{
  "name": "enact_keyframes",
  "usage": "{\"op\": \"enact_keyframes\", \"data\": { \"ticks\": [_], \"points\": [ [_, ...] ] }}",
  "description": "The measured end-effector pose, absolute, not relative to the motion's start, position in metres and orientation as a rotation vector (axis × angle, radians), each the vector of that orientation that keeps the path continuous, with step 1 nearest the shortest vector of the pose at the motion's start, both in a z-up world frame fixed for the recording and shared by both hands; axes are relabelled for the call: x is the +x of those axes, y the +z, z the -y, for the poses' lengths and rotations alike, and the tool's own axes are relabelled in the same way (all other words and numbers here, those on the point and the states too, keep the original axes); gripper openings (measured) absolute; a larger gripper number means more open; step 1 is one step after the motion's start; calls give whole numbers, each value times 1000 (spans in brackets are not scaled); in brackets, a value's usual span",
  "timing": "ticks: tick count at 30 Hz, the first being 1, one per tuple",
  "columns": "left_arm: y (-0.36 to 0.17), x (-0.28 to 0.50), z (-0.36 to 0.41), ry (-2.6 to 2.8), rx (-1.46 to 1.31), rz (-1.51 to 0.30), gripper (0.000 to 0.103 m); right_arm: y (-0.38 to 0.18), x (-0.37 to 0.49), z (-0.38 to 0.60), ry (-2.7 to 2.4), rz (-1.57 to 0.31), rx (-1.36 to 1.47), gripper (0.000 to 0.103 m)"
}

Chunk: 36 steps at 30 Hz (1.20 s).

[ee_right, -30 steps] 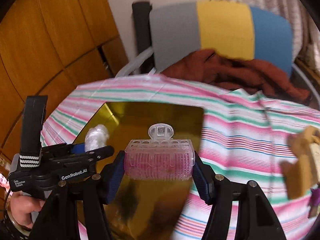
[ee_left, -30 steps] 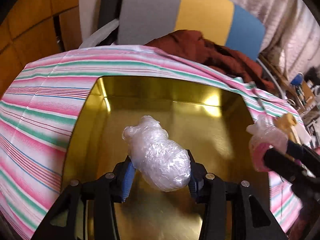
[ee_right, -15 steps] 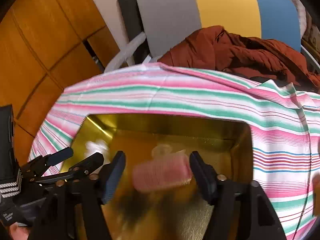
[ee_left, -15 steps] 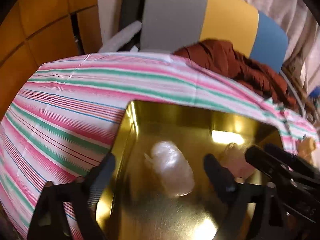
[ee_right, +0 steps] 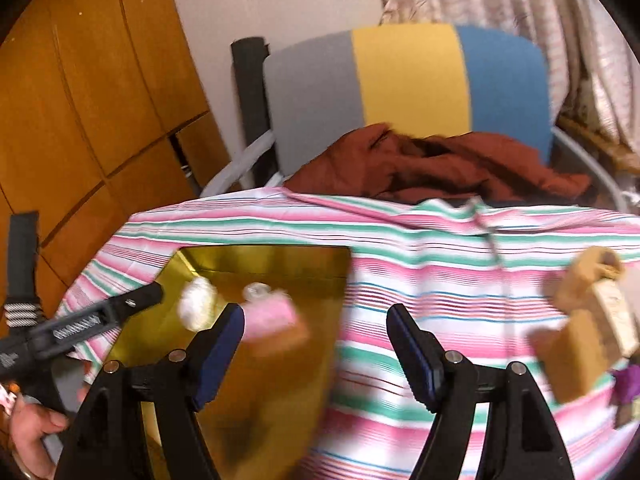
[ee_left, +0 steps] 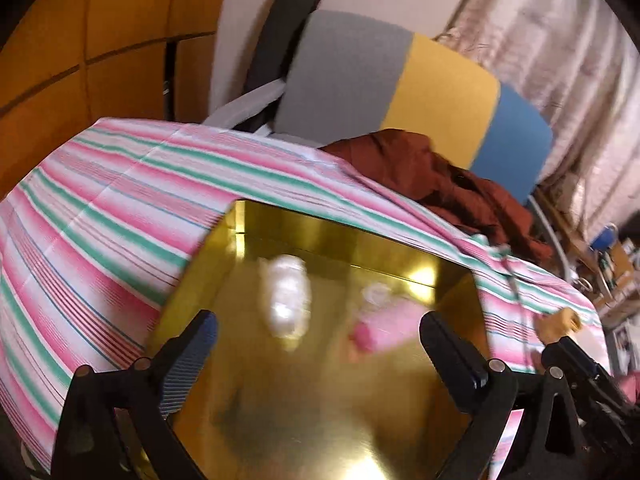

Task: Organize objects
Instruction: 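Move both tools back from the tray toward the remaining items, then grasp the yellow sponge with the left tool while the right grasps the green box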

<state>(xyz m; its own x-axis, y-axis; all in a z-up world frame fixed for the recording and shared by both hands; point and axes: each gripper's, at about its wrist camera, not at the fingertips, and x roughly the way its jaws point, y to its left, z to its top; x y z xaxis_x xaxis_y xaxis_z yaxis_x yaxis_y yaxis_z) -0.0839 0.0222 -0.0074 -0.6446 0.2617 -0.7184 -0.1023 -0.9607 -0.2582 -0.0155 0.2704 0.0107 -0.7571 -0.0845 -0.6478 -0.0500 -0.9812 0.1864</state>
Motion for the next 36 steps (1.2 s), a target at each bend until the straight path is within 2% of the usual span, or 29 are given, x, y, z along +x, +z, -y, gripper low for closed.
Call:
{"op": "enact_keyframes", "data": {
  "ticks": [9,16,18,20,25,31,33,34,36],
  "points": [
    [16,-33,-105,2450,-1072,163,103,-21,59,-354,-3119,434,1199,75],
    [15,5,-176,2291,-1022,1,103,-41,116,-426,-3392,431,1297,75],
    [13,12,-192,2264,-1021,-52,103,-45,131,-453,-3470,463,1324,79],
    [8,17,-211,2225,-1045,-93,103,-47,140,-475,-3520,493,1334,87],
    [-6,18,-240,2149,-1103,-109,103,-65,137,-520,-3462,429,1472,88],
    [-23,10,-280,2081,-1158,-153,103,-80,132,-528,-3432,358,1481,87],
    [-27,7,-289,2053,-1177,-139,103,-83,132,-529,-3431,386,1423,83],
    [-30,5,-296,2046,-1192,-137,103,-84,131,-528,-3431,392,1427,77],
    [-35,1,-308,2033,-1222,-123,103,-85,131,-526,-3445,364,1427,76]
  ]
}}
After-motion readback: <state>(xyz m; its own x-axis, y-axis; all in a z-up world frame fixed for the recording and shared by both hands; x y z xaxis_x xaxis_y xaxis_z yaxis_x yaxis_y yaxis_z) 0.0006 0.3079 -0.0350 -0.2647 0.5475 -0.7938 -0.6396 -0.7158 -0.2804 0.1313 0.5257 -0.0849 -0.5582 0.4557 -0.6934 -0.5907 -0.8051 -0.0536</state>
